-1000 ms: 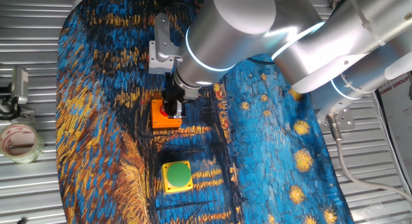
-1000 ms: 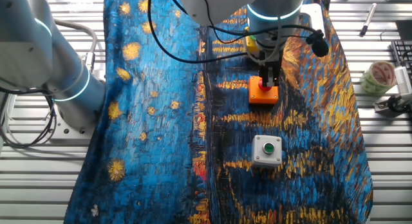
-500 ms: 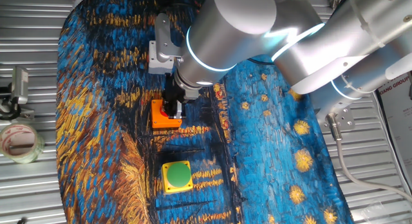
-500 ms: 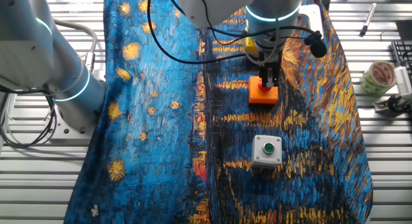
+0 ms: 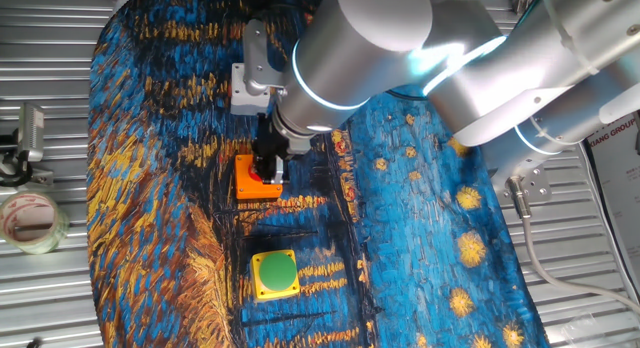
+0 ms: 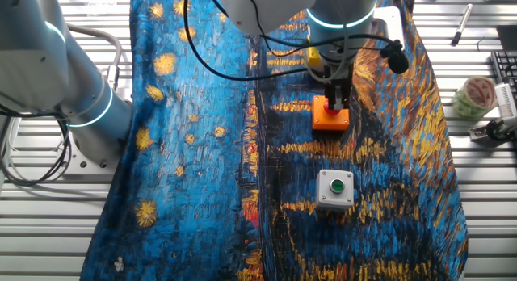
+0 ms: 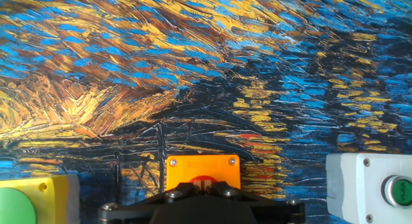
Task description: Press three buttons from left to right in sequence
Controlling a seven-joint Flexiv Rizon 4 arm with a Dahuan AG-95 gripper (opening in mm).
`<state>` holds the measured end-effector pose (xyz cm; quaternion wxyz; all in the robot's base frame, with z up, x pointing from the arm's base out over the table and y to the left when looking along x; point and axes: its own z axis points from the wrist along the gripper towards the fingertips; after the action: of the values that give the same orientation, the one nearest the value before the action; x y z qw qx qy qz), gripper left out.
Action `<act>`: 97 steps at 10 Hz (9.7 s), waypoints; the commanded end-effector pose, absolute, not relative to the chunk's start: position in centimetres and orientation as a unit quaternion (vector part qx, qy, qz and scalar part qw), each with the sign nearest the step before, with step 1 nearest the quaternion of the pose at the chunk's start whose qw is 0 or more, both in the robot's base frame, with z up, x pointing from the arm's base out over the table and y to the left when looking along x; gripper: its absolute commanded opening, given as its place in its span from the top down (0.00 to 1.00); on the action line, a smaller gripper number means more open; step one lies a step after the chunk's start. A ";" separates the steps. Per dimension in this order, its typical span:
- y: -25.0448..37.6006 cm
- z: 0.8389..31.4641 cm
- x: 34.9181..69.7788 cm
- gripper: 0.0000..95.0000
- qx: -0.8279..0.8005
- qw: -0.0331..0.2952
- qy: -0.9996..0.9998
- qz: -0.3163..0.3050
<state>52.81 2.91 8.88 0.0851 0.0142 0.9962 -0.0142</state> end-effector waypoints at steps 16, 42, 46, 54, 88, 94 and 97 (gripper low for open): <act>2.5 14.4 51.9 1.00 0.020 0.031 0.999 -0.006; 5.9 13.5 50.3 1.00 0.057 0.045 0.997 0.000; 5.9 13.5 50.3 1.00 0.040 0.050 0.998 0.003; 5.9 13.5 50.3 1.00 -0.099 0.040 0.994 0.038; 16.9 13.2 49.7 1.00 0.046 0.063 0.997 -0.005; 19.2 13.9 50.5 1.00 0.072 0.057 0.996 -0.003; 19.6 13.9 50.6 1.00 0.075 0.058 0.995 -0.002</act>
<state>50.63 19.68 13.88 0.0570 0.0759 0.9955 -0.0017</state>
